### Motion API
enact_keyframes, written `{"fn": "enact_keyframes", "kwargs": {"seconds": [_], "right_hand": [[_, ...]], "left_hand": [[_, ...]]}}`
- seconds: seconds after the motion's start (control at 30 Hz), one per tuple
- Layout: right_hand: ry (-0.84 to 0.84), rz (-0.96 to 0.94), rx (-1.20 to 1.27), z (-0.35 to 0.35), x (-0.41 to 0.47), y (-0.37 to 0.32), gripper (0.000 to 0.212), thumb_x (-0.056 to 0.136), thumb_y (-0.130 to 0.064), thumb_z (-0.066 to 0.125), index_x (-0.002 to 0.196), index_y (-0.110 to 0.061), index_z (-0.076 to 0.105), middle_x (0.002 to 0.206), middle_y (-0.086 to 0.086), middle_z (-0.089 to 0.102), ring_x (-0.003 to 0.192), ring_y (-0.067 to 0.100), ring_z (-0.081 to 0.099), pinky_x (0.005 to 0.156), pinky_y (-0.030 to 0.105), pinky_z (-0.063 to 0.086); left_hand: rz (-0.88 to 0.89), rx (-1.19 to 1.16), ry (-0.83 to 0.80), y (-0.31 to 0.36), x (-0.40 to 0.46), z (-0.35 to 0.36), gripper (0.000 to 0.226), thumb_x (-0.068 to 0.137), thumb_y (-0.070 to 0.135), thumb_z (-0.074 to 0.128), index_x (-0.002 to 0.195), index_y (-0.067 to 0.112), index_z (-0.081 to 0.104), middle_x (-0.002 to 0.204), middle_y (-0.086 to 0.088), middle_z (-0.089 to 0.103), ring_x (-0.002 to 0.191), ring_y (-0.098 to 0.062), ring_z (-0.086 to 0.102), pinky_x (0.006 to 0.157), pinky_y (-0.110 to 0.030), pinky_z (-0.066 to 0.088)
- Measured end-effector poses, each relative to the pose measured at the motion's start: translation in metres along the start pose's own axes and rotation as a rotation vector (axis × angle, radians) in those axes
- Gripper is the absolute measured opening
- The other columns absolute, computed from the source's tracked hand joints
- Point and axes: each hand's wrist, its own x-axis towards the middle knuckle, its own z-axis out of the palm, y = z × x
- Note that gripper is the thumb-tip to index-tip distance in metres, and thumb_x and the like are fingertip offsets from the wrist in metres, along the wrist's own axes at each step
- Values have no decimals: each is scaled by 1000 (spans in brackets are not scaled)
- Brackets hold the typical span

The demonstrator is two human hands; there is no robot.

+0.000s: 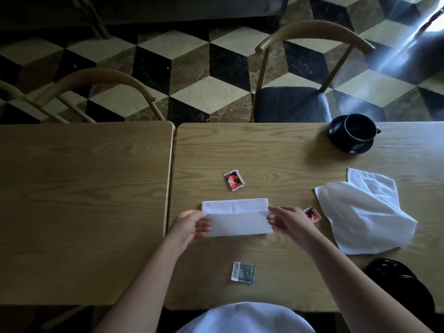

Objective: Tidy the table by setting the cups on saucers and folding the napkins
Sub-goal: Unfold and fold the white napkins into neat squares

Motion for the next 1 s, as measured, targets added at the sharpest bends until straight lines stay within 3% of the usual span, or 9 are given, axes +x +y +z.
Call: {"fn": "enact_keyframes", "kwargs": {"seconds": [0.13,0.3,0.47,0.53,0.6,0.7,0.83,0.9,1.0], "right_hand": [[51,35,-107,5,25,-14,13,92,-11,66,94,1,71,73,8,69,61,14,64,56,23,56],[151,4,-400,7,53,-20,15,91,-21,64,80,-14,70,75,2,75,58,10,63,47,18,39],[200,-28,-534,9,72,-18,12,86,-15,62,79,-9,70,66,3,75,46,6,63,40,14,41],[207,-37,-573,10,72,-18,14,84,-15,62,73,-11,69,62,3,74,49,11,67,44,18,47],[244,-87,-645,12,67,-17,18,82,-20,62,66,-11,65,63,4,74,61,20,71,58,29,56],[311,-223,-776,20,50,-10,15,85,-32,63,87,-17,59,80,0,70,76,27,65,69,35,52],[-58,-319,-972,62,33,4,11,86,-18,52,90,-22,61,84,1,70,82,27,68,66,31,50],[-238,-306,-1066,85,32,15,12,87,-14,49,90,-15,60,95,9,72,87,30,65,64,33,46],[-297,-254,-1134,104,34,29,2,87,-16,48,86,-17,50,98,13,70,78,28,57,55,30,33]], "left_hand": [[9,109,66,12,21,5,4,95,14,59,91,12,58,66,-8,72,45,-12,64,40,-16,40],[45,258,155,20,47,10,7,94,20,63,90,15,60,64,-5,71,42,-9,58,36,-16,32],[25,342,232,18,60,13,14,92,21,64,89,10,57,65,-10,69,44,-13,57,33,-15,33],[38,343,270,18,61,16,17,91,18,64,88,8,51,69,-16,67,44,-14,54,33,-15,34],[91,395,321,19,57,19,21,88,17,65,85,10,45,71,-17,62,46,-17,51,39,-20,38],[279,833,422,16,45,25,23,84,30,65,82,16,47,65,-4,62,57,-25,54,52,-32,37],[538,1014,8,1,28,51,4,82,15,57,78,16,55,69,-6,66,67,-27,60,60,-32,43],[451,1099,-153,-6,27,58,10,81,8,50,77,17,54,85,-10,70,83,-29,63,68,-33,46],[301,1154,-145,-11,32,57,19,81,6,43,75,20,54,95,-12,72,90,-30,64,75,-39,52]]}}
